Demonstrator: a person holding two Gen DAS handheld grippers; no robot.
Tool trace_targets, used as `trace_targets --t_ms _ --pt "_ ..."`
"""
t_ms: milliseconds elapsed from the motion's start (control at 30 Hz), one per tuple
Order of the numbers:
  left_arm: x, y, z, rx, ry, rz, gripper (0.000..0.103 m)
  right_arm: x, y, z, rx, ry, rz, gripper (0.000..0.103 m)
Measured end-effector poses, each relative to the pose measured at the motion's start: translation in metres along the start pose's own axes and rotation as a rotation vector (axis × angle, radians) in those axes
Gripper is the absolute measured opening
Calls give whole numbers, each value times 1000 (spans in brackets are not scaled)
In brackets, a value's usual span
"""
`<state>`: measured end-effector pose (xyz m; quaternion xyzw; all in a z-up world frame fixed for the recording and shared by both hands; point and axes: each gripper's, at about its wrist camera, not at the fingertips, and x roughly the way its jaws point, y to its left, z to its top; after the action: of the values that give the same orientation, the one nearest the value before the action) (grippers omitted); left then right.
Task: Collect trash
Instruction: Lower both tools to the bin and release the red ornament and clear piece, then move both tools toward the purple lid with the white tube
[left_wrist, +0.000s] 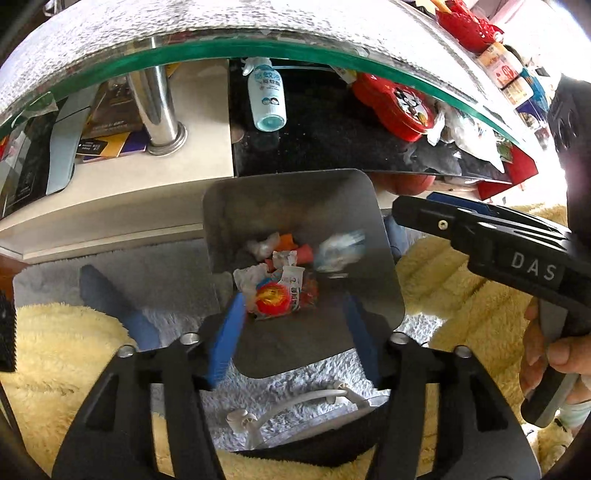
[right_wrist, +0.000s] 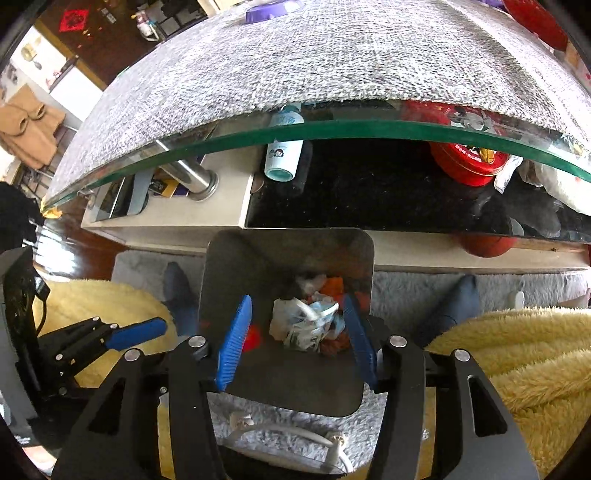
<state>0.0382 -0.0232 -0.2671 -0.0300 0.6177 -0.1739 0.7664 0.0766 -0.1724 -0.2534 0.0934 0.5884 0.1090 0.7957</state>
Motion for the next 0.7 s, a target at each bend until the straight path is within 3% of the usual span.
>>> trace_targets --t_ms 133,233,367,700 --pt "-5 3 2 -3 -12 7 83 -4 -3 2 16 -17 -6 70" --pt "-15 8 6 -3 -38 30 91 -12 -9 6 33 -37 -9 80" --pt "-33 18 14 -24 -78 51 94 -29 -16 16 59 -71 -2 87" --pt "-72 34 41 -54 -173 58 95 -69 -19 49 67 -162 19 87"
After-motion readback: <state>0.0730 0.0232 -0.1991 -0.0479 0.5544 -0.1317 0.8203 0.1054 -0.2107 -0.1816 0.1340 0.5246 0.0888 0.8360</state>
